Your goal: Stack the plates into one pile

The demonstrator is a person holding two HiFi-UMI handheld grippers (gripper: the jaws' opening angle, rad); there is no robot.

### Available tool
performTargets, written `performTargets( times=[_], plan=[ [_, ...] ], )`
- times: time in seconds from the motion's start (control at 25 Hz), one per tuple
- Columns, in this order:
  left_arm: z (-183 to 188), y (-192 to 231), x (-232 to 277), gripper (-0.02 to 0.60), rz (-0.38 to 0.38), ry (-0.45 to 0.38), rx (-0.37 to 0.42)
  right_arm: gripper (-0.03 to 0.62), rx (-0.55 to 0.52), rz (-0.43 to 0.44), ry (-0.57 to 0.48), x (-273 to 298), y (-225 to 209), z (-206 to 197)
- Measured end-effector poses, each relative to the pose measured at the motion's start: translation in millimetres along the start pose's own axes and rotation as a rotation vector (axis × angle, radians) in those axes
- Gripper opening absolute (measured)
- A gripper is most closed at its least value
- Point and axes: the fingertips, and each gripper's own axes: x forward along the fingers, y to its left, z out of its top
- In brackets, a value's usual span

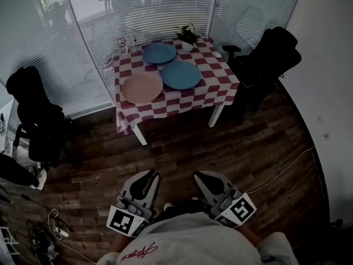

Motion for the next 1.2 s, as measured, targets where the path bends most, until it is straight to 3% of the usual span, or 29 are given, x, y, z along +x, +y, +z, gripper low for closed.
performTargets(
  times=[0.4, 0.6, 1.2],
  plan=[
    [-5.3, 11.9, -0.3, 0.052, -0.009, -0.011, -0.021, 0.011, -0.001, -0.055, 0.007, -0.2, -7.0, -14.6],
    [-3.9, 23.8, 17.5, 0.052, 0.018, -0.037, -0.026, 0.011, 0.003, -0.021, 0.023, 16.1, -21.4, -15.0],
    [20.6, 92.1, 133.9, 0.052, 0.13, -0.059, 0.018, 0.011, -0.018, 0.093, -0.01, 102.5, -140.5, 25.2]
  ],
)
